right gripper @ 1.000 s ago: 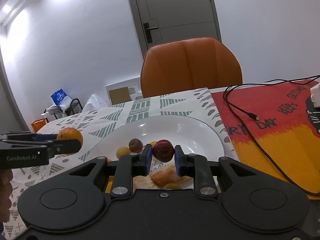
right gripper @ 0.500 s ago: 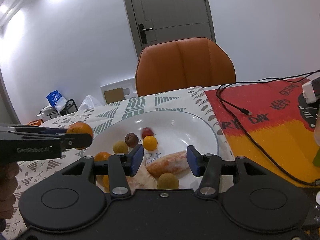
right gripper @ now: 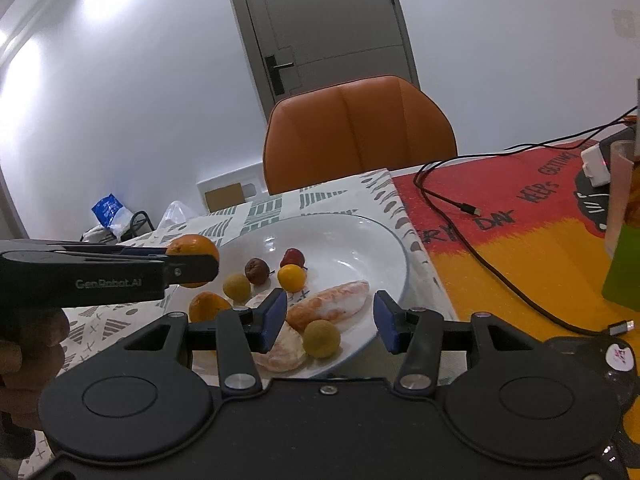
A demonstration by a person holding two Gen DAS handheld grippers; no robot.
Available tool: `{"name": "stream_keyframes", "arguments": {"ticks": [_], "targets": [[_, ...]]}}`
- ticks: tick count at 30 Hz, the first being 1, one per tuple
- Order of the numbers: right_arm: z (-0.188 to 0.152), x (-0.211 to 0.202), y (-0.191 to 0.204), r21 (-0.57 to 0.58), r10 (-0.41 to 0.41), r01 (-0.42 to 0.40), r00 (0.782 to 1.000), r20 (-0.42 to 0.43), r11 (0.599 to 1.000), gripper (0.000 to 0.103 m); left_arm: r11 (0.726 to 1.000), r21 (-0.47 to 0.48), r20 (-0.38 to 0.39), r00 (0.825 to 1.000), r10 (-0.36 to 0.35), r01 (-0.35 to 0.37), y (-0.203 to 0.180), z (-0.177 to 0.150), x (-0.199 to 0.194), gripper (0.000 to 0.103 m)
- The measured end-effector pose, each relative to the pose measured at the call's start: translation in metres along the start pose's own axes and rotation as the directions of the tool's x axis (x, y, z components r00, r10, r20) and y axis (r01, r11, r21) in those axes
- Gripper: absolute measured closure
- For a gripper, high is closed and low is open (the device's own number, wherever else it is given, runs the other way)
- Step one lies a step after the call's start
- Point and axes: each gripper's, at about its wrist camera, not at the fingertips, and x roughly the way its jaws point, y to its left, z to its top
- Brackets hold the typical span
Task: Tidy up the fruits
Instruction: 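Open the right tool over the plate while the left tool lowers and releases the orange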
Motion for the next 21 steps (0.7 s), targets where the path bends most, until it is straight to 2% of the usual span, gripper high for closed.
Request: {"name": "stream_keyframes", "arguments": {"ticks": [8,21], "targets": [[0.000,-0.004,-0.008,0.023,-0.009,0.009,1.000,0.018,1.000,0.054,1.000,0.026,0.000,1.000,-0.013,0.013,-0.014,0.008,0.005,0.063],[-0.004,-0.006,-0.007,0.041,0.001,-0.002,1.000,0.024,0.999,0.054,0.999,0.041,0.016,1.000,0.017,-0.018,-0.010,0.008,-0.013,0.060]]}}
